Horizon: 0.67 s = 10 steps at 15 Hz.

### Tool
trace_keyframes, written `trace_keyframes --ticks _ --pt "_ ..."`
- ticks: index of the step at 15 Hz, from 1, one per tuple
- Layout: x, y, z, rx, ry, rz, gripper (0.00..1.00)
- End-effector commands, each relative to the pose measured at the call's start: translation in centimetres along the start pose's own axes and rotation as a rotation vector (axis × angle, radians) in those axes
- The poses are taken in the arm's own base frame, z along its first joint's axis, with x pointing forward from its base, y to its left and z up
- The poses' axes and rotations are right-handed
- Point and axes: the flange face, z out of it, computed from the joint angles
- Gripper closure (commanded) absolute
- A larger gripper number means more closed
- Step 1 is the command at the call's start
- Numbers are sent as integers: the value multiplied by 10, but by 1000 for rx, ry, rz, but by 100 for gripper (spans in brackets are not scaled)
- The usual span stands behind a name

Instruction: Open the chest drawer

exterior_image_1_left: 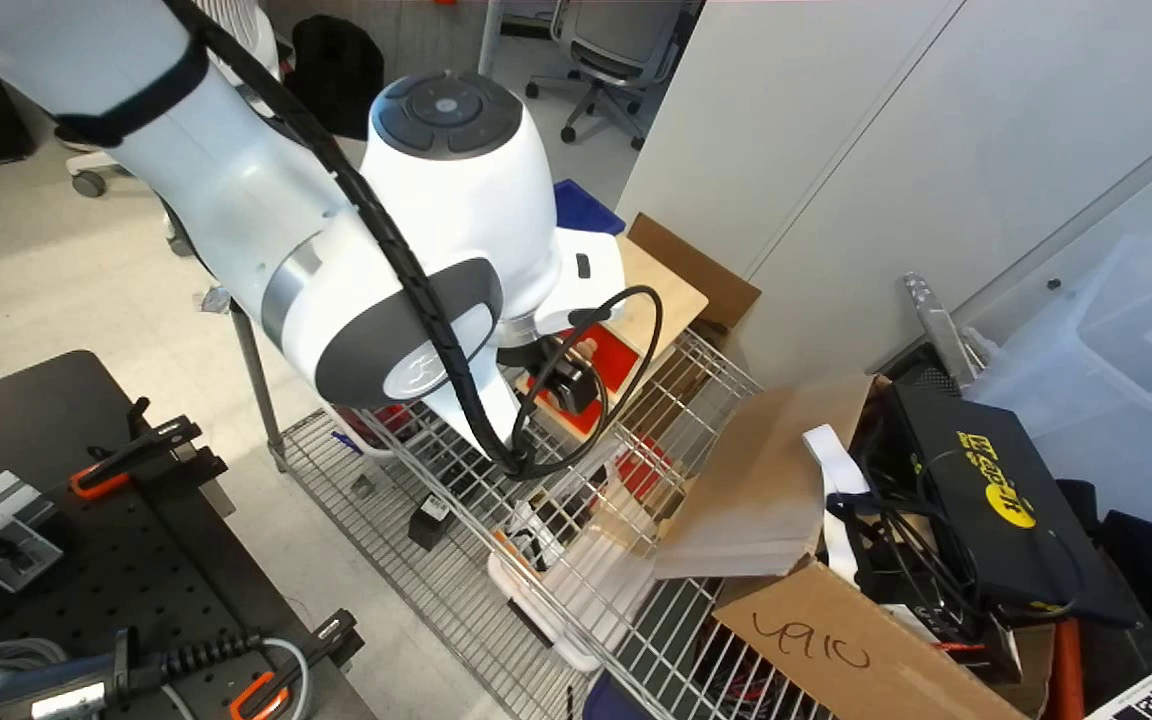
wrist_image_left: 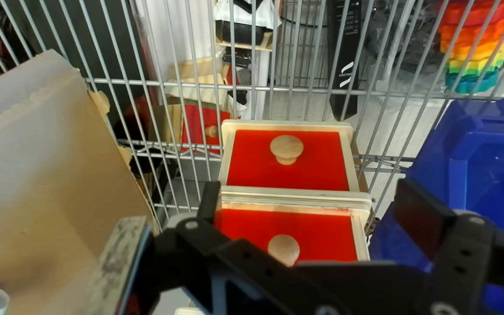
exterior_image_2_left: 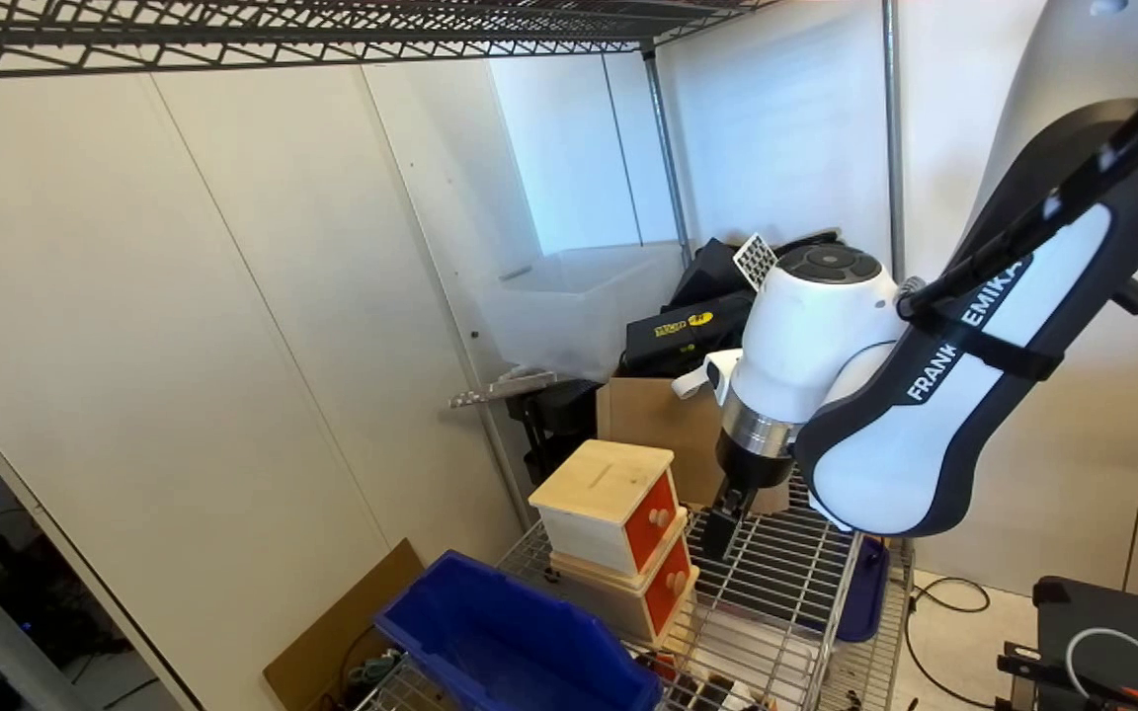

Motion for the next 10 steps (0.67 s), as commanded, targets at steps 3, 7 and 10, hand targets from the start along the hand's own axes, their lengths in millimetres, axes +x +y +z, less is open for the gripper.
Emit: trace_keyframes --ticks 3,7,10 --pt "9 -1 6 1 29 -29 0" --pt "15 -5 12 6 30 -38 0" --pt "24 -5 16 3 36 -41 0"
